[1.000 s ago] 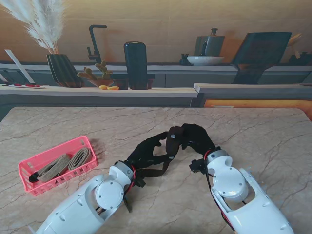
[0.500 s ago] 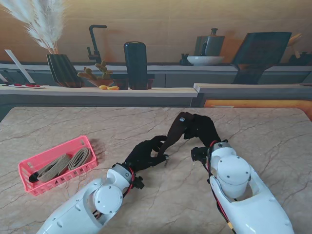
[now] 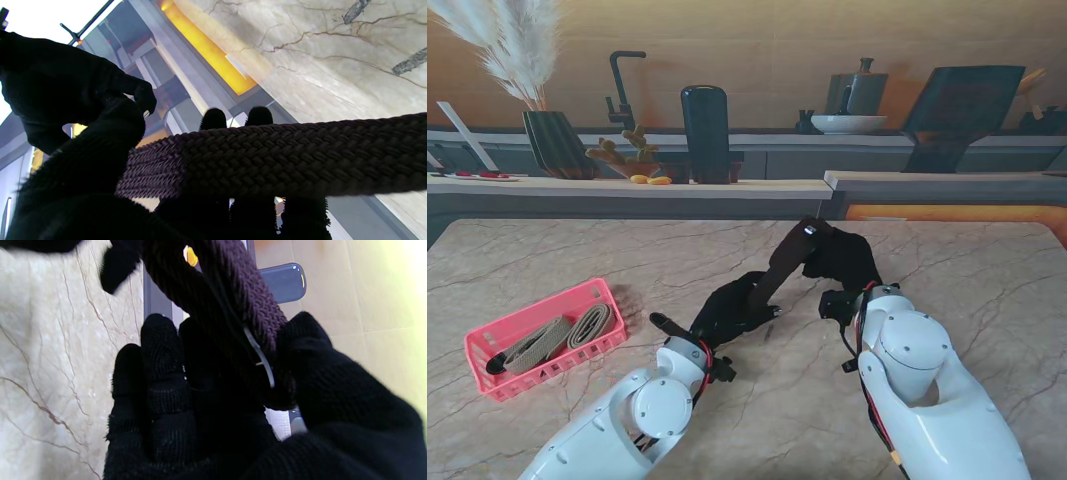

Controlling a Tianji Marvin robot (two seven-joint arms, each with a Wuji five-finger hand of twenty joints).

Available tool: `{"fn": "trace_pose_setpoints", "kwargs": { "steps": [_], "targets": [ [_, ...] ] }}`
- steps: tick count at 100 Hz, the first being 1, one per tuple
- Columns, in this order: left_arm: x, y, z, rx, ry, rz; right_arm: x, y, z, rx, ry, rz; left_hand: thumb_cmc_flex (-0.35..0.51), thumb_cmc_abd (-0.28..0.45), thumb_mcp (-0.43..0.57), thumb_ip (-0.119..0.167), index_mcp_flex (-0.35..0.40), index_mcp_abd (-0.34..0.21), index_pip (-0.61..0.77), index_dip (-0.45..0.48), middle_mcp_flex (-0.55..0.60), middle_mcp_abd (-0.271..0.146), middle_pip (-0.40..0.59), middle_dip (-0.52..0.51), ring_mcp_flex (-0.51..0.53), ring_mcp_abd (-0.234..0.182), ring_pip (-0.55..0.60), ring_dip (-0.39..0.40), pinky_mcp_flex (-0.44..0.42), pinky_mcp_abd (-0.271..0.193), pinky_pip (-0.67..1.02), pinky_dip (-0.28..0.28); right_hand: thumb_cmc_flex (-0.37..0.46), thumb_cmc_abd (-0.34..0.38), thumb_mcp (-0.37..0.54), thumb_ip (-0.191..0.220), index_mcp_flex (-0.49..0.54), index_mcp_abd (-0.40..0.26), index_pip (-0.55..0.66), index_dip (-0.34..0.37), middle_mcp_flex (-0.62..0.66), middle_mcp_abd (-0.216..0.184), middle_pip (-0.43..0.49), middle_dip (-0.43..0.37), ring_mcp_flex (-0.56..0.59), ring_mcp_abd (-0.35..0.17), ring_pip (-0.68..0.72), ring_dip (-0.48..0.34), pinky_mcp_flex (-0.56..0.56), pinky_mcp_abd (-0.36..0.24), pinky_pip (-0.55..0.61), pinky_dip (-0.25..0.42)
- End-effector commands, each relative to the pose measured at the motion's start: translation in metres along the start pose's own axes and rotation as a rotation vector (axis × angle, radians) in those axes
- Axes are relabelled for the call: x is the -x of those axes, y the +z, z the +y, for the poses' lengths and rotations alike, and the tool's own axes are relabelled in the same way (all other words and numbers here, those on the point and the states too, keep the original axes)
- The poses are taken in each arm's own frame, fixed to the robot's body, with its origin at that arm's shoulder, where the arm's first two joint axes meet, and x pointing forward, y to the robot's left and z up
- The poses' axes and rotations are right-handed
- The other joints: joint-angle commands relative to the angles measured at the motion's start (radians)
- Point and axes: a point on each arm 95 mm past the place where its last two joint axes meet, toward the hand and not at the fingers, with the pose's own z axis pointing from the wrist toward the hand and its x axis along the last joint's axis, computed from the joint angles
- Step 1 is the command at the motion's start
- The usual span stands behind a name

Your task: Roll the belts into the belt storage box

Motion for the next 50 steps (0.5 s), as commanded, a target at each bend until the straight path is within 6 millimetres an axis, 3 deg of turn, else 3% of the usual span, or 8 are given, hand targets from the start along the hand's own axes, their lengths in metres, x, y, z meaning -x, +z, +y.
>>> {"fn": "trace_pose_setpoints", "kwargs": {
  "steps": [1,11,19,31,34,45,50],
  "targets": [
    [-0.003,0.004,0.006,0.0,-0.012,0.004,0.005,-0.004,-0.009,-0.019,0.031,-0.019,-0.044,0.042,-0.069,0.031,-0.076,-0.01,-0.081,-0.03,-0.113,0.024,-0.145,-0.096,-0.095,0.0,-0.08,-0.032,-0.049,-0.006,-0.032,-0.013,0.099,0.101,0.083,0.038,0.033,-0.268,0.085,0.028,0.004,-0.013,0.036,0.002,0.017,-0.055,0.03,0.003,0.01,-0.046,0.013,0.002],
    [-0.004,0.006,0.011,-0.01,-0.028,0.019,0.011,-0.004,-0.013,-0.037,0.061,-0.049,-0.06,0.072,-0.126,0.037,-0.158,-0.018,-0.124,-0.051,-0.264,0.045,-0.263,-0.193,-0.222,-0.015,-0.165,-0.064,-0.105,-0.031,-0.085,-0.029,0.097,0.101,0.082,0.037,0.033,-0.268,0.086,0.027,0.006,-0.012,0.037,0.002,0.017,-0.054,0.033,0.003,0.01,-0.047,0.015,0.002],
    [-0.004,0.007,0.014,-0.023,-0.017,0.031,0.016,-0.005,-0.017,-0.05,0.096,-0.074,-0.066,0.099,-0.184,0.045,-0.213,-0.019,-0.14,-0.068,-0.356,0.051,-0.296,-0.25,-0.29,-0.032,-0.201,-0.082,-0.131,-0.057,-0.117,-0.033,0.097,0.101,0.082,0.038,0.033,-0.267,0.087,0.025,0.007,-0.011,0.039,0.001,0.017,-0.056,0.036,0.004,0.01,-0.047,0.017,0.003],
    [-0.005,0.01,0.018,-0.044,-0.022,0.038,0.022,-0.005,-0.024,-0.072,0.143,-0.112,-0.086,0.14,-0.255,0.049,-0.218,-0.038,-0.28,-0.147,-0.472,0.049,-0.337,-0.295,-0.379,-0.059,-0.248,-0.112,-0.164,-0.109,-0.164,-0.055,0.096,0.103,0.08,0.039,0.032,-0.265,0.088,0.022,0.009,-0.008,0.044,0.0,0.022,-0.054,0.049,0.009,0.009,-0.048,0.025,0.006],
    [-0.005,0.011,0.019,-0.05,-0.025,0.038,0.024,-0.005,-0.025,-0.078,0.155,-0.123,-0.088,0.154,-0.281,0.05,-0.215,-0.045,-0.368,-0.181,-0.5,0.046,-0.341,-0.309,-0.396,-0.066,-0.257,-0.122,-0.169,-0.124,-0.182,-0.066,0.097,0.103,0.08,0.04,0.032,-0.264,0.089,0.021,0.009,-0.005,0.046,0.0,0.021,-0.052,0.054,0.01,0.007,-0.047,0.027,0.007],
    [-0.004,0.012,0.021,-0.062,-0.037,0.029,0.029,-0.004,-0.027,-0.099,0.194,-0.161,-0.092,0.179,-0.338,0.053,-0.233,-0.077,-0.506,-0.176,-0.555,0.036,-0.363,-0.342,-0.445,-0.081,-0.283,-0.145,-0.191,-0.163,-0.217,-0.093,0.098,0.101,0.08,0.042,0.034,-0.26,0.09,0.018,0.011,0.0,0.054,0.0,0.024,-0.048,0.074,0.018,0.006,-0.046,0.033,0.01],
    [-0.002,0.013,0.021,-0.067,-0.032,0.026,0.03,-0.004,-0.029,-0.106,0.204,-0.175,-0.093,0.191,-0.351,0.052,-0.231,-0.09,-0.551,-0.18,-0.563,0.032,-0.419,-0.38,-0.465,-0.085,-0.291,-0.153,-0.201,-0.177,-0.232,-0.103,0.097,0.101,0.08,0.044,0.034,-0.258,0.091,0.017,0.013,0.002,0.058,0.0,0.029,-0.045,0.086,0.022,0.007,-0.047,0.038,0.012]
  ]
}}
